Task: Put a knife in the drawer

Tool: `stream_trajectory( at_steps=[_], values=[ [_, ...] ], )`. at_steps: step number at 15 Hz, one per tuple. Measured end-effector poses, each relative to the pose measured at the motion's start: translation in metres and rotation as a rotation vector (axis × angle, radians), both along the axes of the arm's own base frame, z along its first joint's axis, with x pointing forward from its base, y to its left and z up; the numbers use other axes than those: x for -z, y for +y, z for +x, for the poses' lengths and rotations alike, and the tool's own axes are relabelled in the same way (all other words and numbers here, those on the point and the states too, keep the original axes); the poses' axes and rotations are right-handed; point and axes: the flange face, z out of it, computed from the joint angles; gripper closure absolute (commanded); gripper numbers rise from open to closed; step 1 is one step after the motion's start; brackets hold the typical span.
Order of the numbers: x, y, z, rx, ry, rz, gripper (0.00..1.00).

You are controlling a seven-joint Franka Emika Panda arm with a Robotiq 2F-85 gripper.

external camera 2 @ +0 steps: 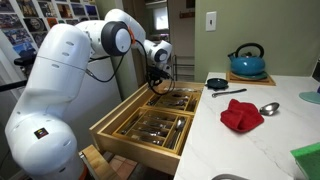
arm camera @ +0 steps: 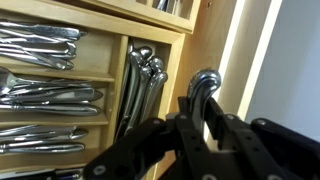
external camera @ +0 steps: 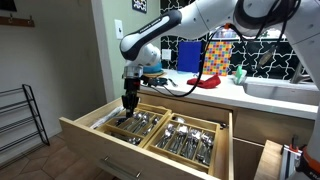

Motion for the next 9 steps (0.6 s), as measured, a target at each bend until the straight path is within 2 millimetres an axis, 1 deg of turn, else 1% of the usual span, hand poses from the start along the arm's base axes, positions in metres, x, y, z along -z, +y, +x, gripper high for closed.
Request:
stream_trajectory(
  at_steps=[5, 9],
  values=[
    [0.030, -0.002, 0.014, 0.092, 0.075, -0.021, 0.95],
    [0.050, -0.001, 0.017, 0.137, 0.147, -0.040, 0.95]
  ],
)
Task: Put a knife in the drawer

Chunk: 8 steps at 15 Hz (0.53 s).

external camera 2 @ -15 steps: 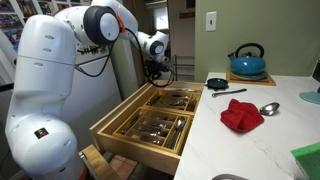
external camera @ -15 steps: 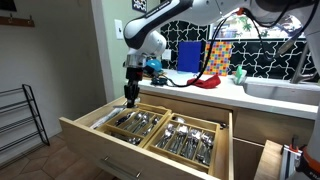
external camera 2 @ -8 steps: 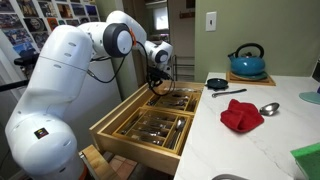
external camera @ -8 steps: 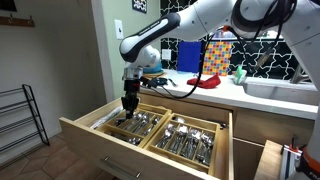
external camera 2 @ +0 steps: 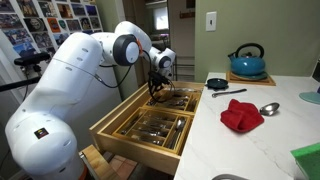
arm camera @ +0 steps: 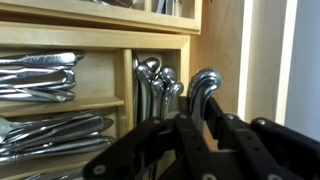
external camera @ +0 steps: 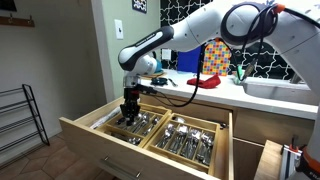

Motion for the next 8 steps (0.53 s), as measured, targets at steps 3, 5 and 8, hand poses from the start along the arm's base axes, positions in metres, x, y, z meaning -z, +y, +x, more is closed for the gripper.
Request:
stream_trajectory(
  at_steps=[3, 5, 8],
  values=[
    [0.016, 0.001, -0.001, 0.020, 0.047, -0.012, 0.95],
    [0.023, 0.000, -0.001, 0.040, 0.067, -0.022, 0.95],
    [0.031, -0.003, 0.000, 0.073, 0.085, -0.039, 0.95]
  ],
)
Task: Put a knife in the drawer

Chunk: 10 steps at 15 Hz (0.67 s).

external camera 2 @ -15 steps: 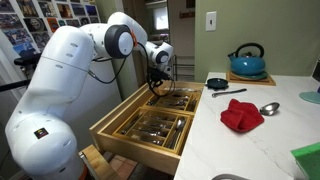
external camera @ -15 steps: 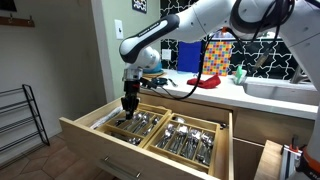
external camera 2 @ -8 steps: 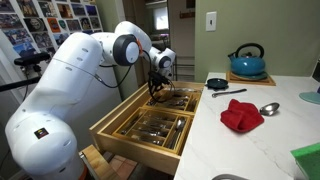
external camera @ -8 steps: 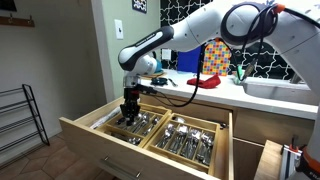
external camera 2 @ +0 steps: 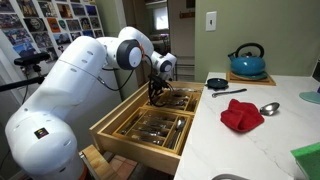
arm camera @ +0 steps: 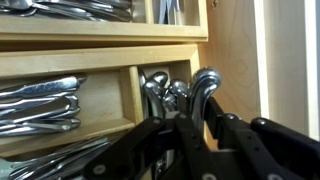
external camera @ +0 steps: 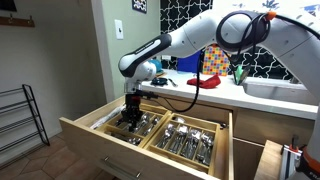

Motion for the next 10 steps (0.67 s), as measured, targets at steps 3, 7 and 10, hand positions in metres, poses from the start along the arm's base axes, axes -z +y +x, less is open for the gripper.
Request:
stream_trajectory(
  at_steps=[3, 7, 10],
  values=[
    [0.005, -0.004, 0.002, 0.028, 0.011, -0.020, 0.95],
    [0.008, -0.004, 0.007, 0.042, 0.017, -0.046, 0.95],
    [0.009, 0.001, 0.012, 0.035, 0.022, -0.049, 0.69]
  ],
)
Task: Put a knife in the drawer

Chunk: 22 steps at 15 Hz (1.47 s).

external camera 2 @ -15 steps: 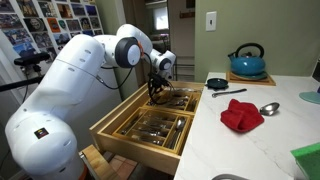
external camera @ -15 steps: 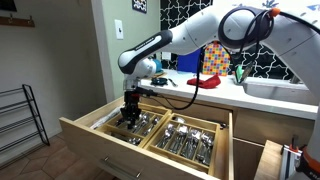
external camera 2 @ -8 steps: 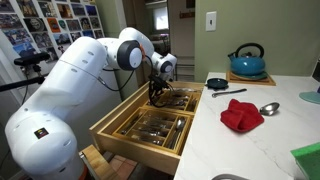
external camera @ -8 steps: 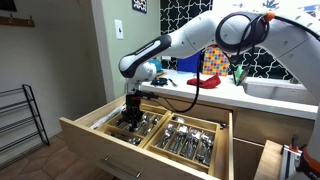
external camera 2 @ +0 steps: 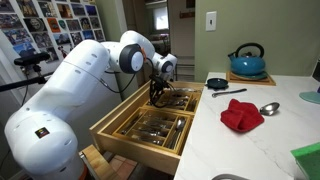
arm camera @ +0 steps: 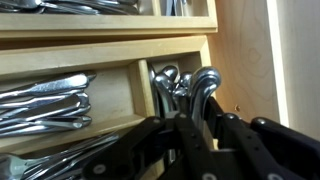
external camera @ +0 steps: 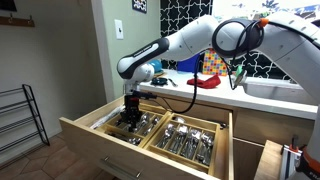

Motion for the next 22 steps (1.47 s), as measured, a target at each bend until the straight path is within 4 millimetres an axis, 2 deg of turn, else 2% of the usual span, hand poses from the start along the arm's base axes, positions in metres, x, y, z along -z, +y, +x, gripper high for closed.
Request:
stream_trajectory(
  at_steps=[2, 3, 6, 7, 8, 11, 13, 17, 22],
  values=[
    [0.000, 0.003, 0.002, -0.010, 0.006, -0.001, 0.52],
    [0.000, 0.005, 0.004, -0.013, 0.006, 0.000, 0.39],
    [-0.001, 0.007, 0.007, -0.022, 0.011, 0.002, 0.24],
    [-0.003, 0.008, 0.009, -0.024, 0.010, 0.003, 0.08],
    [-0.004, 0.008, 0.010, -0.026, 0.008, 0.004, 0.00],
    [-0.015, 0.011, 0.014, -0.030, -0.015, 0.011, 0.00],
    [-0.030, 0.012, 0.016, -0.040, -0.039, 0.016, 0.00],
    [-0.088, 0.010, 0.012, -0.062, -0.109, -0.005, 0.00],
    [-0.158, -0.009, -0.016, -0.062, -0.142, -0.115, 0.00]
  ],
)
